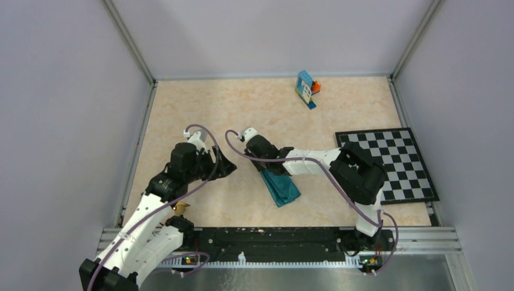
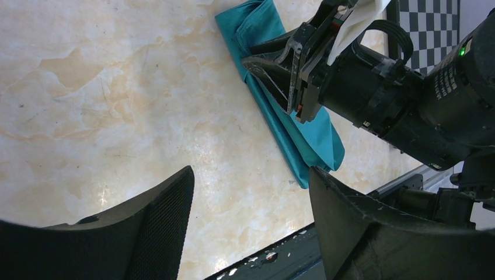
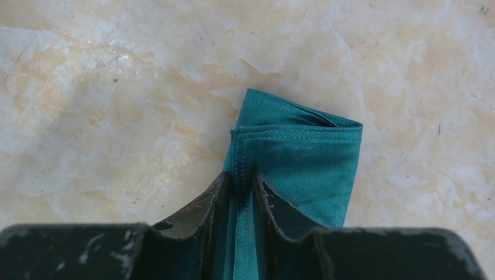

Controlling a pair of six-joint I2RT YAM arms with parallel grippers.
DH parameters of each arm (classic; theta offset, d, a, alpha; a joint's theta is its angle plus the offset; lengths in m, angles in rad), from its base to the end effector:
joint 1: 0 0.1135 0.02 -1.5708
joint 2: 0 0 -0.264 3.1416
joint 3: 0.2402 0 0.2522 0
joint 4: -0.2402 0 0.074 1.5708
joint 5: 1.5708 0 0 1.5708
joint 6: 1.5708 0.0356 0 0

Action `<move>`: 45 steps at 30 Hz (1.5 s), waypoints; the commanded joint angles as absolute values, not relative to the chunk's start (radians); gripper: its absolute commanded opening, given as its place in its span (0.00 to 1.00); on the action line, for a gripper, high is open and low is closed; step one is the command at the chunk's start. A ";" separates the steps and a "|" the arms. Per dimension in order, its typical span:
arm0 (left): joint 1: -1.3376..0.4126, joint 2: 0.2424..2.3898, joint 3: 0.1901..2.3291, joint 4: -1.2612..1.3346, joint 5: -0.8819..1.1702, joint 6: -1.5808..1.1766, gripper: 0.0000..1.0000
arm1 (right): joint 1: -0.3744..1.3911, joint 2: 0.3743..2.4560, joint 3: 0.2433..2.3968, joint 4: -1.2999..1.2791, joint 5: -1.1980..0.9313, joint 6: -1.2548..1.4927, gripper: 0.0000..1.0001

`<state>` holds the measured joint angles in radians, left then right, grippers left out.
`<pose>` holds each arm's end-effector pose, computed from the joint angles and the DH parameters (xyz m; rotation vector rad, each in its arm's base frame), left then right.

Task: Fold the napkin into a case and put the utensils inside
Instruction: Stuff the top corner of the smaller-rectangle-folded napkin at the center of the board.

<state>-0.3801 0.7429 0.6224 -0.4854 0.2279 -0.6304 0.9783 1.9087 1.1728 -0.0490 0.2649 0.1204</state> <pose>0.1505 -0.0688 0.2603 -0.1486 2.2740 -0.8044 0.2345 0.3316 0.1660 -0.8521 2.1726 0.2395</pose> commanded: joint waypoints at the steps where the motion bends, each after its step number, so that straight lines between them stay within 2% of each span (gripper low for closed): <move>1: -0.376 0.747 0.609 -0.433 0.251 -0.642 0.76 | 0.963 1.856 1.175 -0.011 0.222 0.144 0.23; 4: -0.377 0.753 0.609 -0.430 0.252 -0.644 0.76 | 0.954 1.853 1.169 -0.008 0.206 0.152 0.28; 13: -0.376 0.756 0.611 -0.426 0.258 -0.646 0.76 | 0.945 1.871 1.168 -0.008 0.221 0.143 0.24; 19: -0.377 0.761 0.617 -0.426 0.257 -0.641 0.76 | 0.945 1.879 1.173 -0.008 0.223 0.141 0.16; 25: -0.376 0.774 0.611 -0.416 0.255 -0.639 0.76 | 0.944 1.878 1.187 -0.015 0.225 0.160 0.00; 36: -0.379 0.942 0.519 -0.188 0.422 -0.645 0.81 | 0.860 1.790 1.131 -0.009 0.087 0.307 0.00; 45: -0.381 1.176 0.561 -0.027 0.455 -0.614 0.81 | 0.834 1.769 1.106 -0.014 0.046 0.368 0.00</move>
<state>-0.3801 1.1046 0.5259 -0.1658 0.4156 -0.6350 0.8371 1.8263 1.1187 -0.0368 0.0746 0.3241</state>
